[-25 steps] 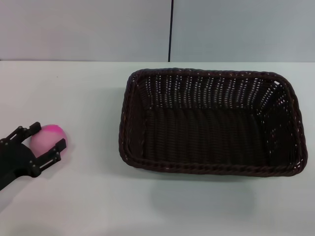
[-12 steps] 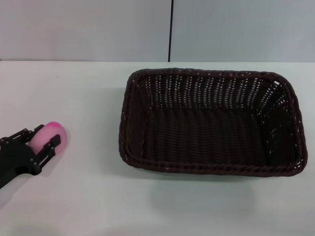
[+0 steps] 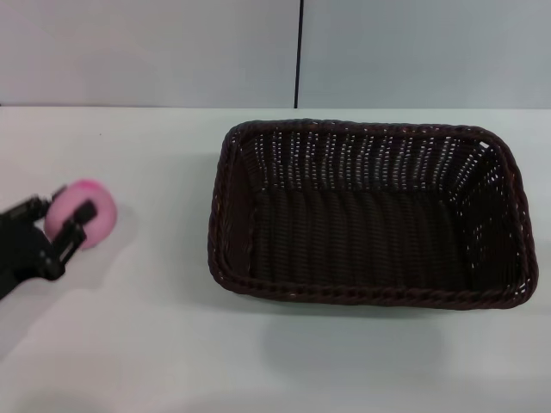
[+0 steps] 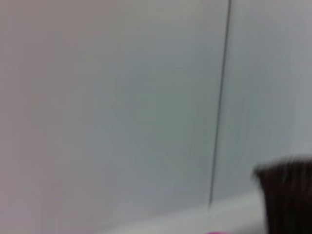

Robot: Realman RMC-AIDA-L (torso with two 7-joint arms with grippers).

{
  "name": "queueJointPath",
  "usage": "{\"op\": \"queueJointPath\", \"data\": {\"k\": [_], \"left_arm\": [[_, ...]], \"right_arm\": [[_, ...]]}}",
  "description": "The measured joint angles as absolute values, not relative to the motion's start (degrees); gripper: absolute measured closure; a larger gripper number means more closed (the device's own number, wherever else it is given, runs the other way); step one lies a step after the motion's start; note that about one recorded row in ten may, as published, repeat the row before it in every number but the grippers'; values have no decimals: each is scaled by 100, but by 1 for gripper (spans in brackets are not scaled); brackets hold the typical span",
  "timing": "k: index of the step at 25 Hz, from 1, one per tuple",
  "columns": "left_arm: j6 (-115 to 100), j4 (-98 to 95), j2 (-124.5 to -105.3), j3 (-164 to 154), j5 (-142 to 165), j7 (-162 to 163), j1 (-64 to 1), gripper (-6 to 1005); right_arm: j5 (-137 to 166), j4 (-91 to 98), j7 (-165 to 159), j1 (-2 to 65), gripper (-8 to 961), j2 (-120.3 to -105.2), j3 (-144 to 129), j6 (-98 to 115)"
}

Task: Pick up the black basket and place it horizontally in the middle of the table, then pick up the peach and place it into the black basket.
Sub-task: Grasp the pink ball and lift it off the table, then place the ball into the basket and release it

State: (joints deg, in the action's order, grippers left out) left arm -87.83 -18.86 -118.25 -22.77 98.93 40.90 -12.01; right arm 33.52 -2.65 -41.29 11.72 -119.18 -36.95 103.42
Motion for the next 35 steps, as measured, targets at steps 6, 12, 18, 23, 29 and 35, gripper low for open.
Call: {"op": "queueJointPath", "data": {"k": [6, 12, 18, 23, 29, 35], "left_arm": [[-10133, -1887, -11836, -2282, 9579, 4132, -1455, 689], [-10468, -1440, -11866, -2726, 9594, 4119, -2068, 712], [-9892, -645, -11908, -3550, 9608, 3850, -2893, 763], [-9541, 37, -11910, -3541, 9605, 3449, -3383, 802], [-9063, 472, -11908, -2924, 9578, 3385, -3404, 794], [-8941, 503, -11885, -2942, 9665, 3382, -3392, 686]], "right_arm": [[3367, -293, -4140, 1159, 368, -11918, -3680, 10282], [3383, -300, -4172, 1184, 368, -11919, -3710, 10264], [3389, -328, -4176, 1207, 367, -11927, -3695, 10264], [3393, -336, -4179, 1201, 367, -11927, -3708, 10265], [3393, -379, -4182, 1187, 367, -11927, -3703, 10265], [3368, -385, -4183, 1218, 367, -11924, -3678, 10265]]}}
